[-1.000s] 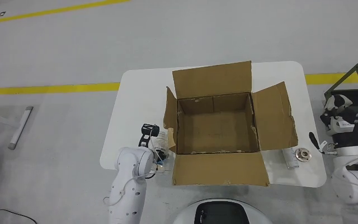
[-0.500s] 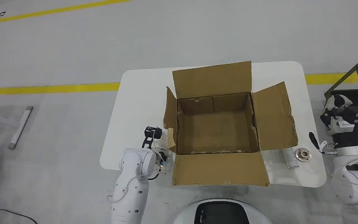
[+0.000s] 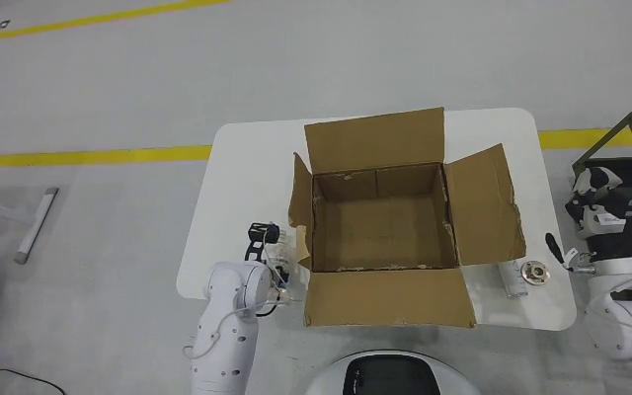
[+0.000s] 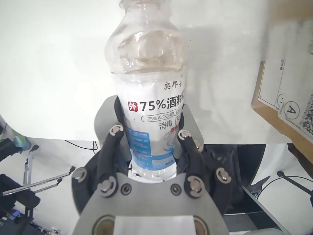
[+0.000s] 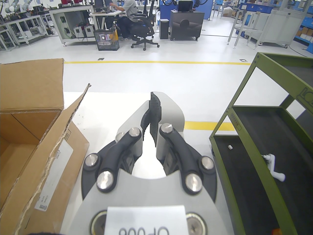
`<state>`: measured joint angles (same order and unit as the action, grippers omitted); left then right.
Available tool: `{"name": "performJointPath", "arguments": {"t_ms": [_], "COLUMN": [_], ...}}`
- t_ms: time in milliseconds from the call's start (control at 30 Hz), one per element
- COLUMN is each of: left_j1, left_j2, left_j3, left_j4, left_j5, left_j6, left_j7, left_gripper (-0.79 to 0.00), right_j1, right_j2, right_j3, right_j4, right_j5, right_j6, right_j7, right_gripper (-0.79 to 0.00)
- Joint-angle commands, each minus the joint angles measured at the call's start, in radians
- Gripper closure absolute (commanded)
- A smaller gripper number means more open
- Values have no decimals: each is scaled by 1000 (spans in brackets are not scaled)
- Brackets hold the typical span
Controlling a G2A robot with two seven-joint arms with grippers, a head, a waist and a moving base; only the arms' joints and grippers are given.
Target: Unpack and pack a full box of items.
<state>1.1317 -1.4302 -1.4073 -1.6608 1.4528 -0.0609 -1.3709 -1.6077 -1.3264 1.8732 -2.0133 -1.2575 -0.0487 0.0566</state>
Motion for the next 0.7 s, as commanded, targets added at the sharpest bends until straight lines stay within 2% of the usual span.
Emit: {"name": "performJointPath", "arguments": {"t_ms": [0,167,333,533,667], "left_j1": [-3,-10,-52,-151,-227], "left_j2": [3,11,22,33,35], "left_j3": [-18,-63,-143,-212,-218], "left_j4": [-23,-81,-150,-216,-245], "left_j5": [-5,-1,4,-9,-40], "left_j6": [7,14,45,55,75], "left_j7": [-6,-18,-16,-5,-2], "left_gripper": [0,0,0,0,0], "right_j1": [0,0,0,0,0], "right_j2": [0,0,0,0,0], "right_j3": [0,0,0,0,0], "right_j4": [0,0,0,0,0], "right_j5": [0,0,0,0,0], "right_j6": [0,0,0,0,0], "right_j7": [0,0,0,0,0], "right_gripper": [0,0,0,0,0]}}
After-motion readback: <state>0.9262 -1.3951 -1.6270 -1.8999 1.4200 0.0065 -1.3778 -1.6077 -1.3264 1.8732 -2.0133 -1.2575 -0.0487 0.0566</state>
